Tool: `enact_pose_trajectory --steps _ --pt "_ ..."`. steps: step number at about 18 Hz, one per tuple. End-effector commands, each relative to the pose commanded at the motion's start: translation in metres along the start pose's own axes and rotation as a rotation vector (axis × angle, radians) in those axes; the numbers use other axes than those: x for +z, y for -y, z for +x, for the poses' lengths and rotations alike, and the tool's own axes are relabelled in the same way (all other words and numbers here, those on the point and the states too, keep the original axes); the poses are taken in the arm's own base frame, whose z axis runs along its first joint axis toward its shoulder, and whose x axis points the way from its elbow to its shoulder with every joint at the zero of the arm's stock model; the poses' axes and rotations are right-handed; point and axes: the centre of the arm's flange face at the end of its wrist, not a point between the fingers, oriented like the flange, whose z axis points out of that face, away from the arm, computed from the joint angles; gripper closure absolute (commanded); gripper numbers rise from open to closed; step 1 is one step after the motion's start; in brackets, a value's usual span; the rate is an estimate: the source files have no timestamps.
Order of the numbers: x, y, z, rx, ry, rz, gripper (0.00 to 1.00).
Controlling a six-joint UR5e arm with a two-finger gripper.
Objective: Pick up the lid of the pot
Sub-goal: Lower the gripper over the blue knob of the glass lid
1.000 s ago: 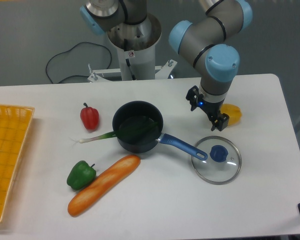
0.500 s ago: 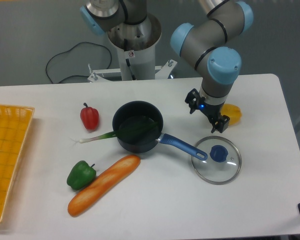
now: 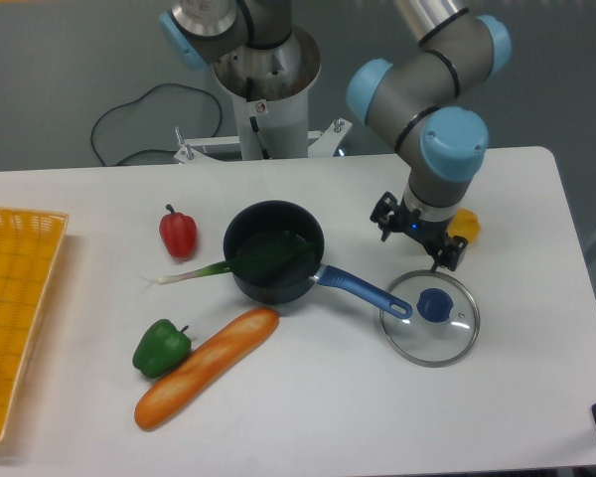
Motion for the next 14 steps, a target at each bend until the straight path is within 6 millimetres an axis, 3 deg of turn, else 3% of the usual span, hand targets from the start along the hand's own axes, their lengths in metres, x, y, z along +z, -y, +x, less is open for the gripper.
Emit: enact_pose_trajectory --steps 8,14 --pt "0.019 0.021 -0.017 0.014 0.014 0.002 0.00" --pt "0.024 0.024 -0.027 0.011 0.014 0.001 0.00"
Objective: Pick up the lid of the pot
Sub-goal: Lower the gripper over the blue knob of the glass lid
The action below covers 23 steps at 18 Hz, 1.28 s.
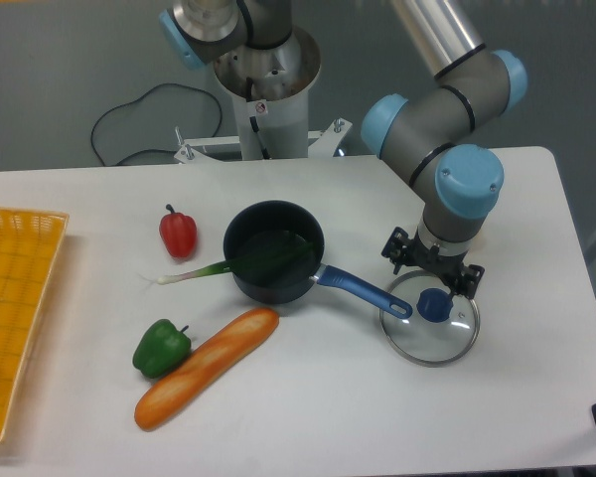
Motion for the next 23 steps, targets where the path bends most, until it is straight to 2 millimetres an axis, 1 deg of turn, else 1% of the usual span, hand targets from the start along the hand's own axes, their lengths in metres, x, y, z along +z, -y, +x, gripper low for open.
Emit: enact_pose_trajectory --steps 3,8,11,15,21,23 --pt "0.003 -0.003 -0.006 -0.008 0.002 0.001 0.00" --pt "0.011 -0.002 -0.016 -0.014 0.003 -0.002 0.00" --pt "0.020 -0.003 -0.022 -0.020 0.006 -0.001 0.00" --pt "0.022 -0.006 -0.029 -0.050 0.008 0.002 0.00" --pt "0.026 -0.004 -0.031 -0.136 0.009 0.003 0.00" --pt "0.031 -0.002 -0.030 -0.135 0.010 0.001 0.00"
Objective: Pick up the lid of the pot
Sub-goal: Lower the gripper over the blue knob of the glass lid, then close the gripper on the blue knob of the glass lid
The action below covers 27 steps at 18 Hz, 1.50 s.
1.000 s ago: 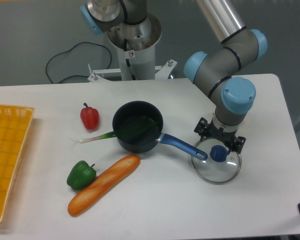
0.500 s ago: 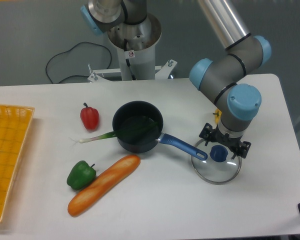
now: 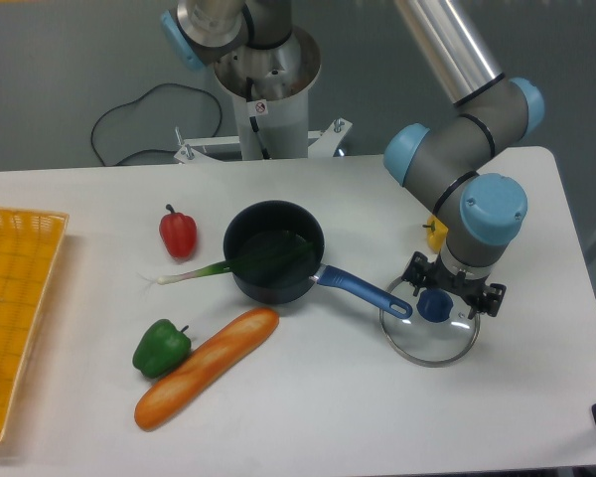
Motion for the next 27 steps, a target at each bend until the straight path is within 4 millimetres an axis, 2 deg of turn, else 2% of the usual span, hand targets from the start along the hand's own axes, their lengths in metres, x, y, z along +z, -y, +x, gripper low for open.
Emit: enact_pose_trajectory --steps 21,27 --pt "0.018 -0.001 0.002 0.008 -0.010 -0.013 0.00" --pt "0.017 -0.004 0.000 -0.006 -0.013 -0.014 0.00"
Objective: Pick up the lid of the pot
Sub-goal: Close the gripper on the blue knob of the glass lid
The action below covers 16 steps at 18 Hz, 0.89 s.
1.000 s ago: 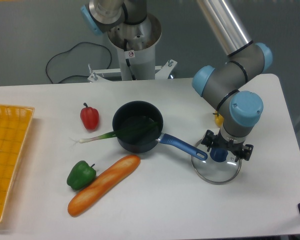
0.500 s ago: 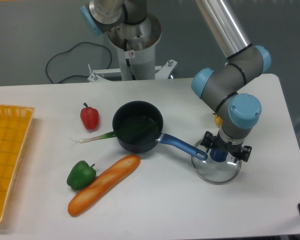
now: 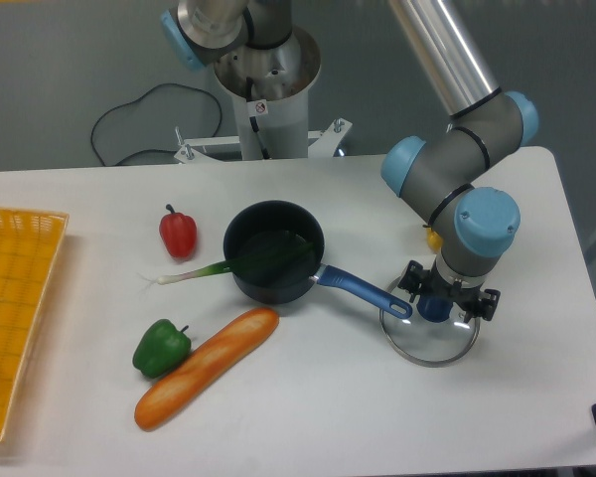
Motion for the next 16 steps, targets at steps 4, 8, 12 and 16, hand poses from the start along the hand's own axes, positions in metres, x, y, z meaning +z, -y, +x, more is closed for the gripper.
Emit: enact_pose_trajectory --steps 4,8,12,16 --pt "0.0010 0.0002 0.0000 -0.072 -0.002 0.001 0.00" --pt "0.0009 0.0002 -0.0001 -0.080 -0.001 0.001 0.00" --pt "0.0015 0.0008 0.0009 -0.077 -0.002 0.000 0.00" --pt "0.0028 0.0035 0.0023 -0.068 -0.002 0.000 0.00"
